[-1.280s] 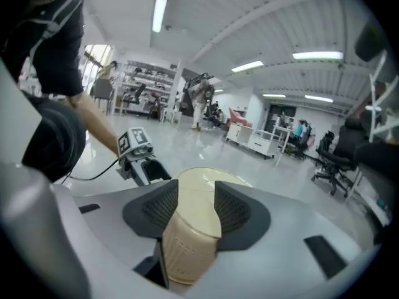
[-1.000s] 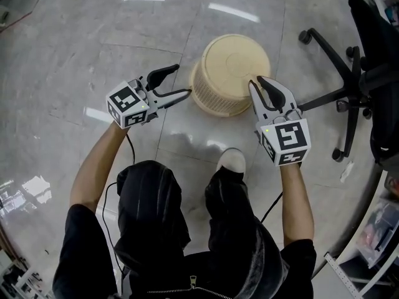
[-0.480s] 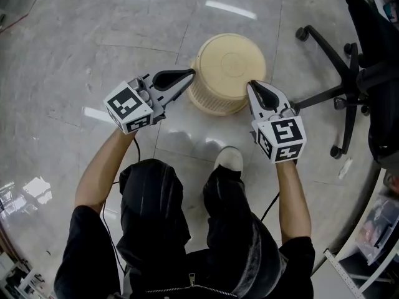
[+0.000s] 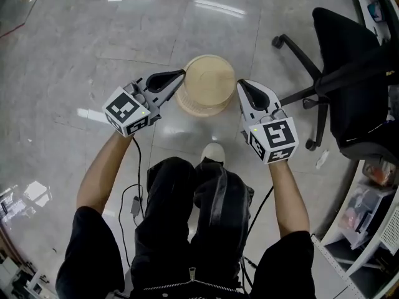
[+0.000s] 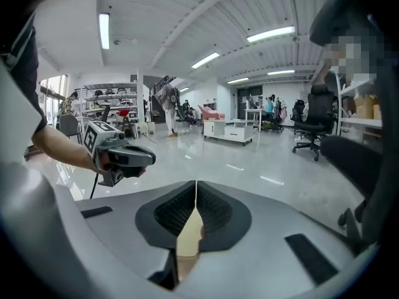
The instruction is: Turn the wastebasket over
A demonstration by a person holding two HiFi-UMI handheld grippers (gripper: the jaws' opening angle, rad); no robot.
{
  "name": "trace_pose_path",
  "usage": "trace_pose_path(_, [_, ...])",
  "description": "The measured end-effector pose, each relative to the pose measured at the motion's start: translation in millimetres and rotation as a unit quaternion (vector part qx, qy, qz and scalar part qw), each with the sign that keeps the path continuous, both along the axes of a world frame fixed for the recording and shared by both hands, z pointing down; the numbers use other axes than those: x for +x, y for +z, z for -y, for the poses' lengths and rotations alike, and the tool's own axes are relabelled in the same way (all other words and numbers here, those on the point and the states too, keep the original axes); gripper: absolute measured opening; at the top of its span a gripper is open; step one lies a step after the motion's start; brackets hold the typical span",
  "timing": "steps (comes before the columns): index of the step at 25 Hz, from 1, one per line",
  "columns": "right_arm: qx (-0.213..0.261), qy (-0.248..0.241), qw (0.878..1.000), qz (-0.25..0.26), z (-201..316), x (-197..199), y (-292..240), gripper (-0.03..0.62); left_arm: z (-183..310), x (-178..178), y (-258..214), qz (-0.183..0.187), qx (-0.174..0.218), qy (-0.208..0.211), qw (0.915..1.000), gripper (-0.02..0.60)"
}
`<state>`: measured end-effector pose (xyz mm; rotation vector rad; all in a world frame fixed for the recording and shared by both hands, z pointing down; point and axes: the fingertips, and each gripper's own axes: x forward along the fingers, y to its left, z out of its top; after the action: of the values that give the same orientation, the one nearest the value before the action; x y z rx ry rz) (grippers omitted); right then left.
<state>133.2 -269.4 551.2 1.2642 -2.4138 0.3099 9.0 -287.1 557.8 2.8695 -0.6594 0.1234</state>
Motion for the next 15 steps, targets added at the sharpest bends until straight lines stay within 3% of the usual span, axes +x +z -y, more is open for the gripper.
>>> trace_pose_path(7, [-0.012,0.019,0.999,0.025,-25.3,-8.2,-192.9,0.017,-24.9,-5.6,-198.0,0.013,-0.001,-0.031,0.9994,0.005])
trace_pose_path(12, [-0.003,0.018,1.000,0.023,-64.5,-25.5,-350.9,0.017,-59.8,-24.2,-343.7,0.083,0.029,-0.058,0.9944,0.005])
trace_pose_path(15, [0.018,0.048,0.998,0.036,-93.1,-33.3,-445.7,0.017,-86.5,-44.7,-431.3,0.075,0.019,-0.075,0.9941,0.005])
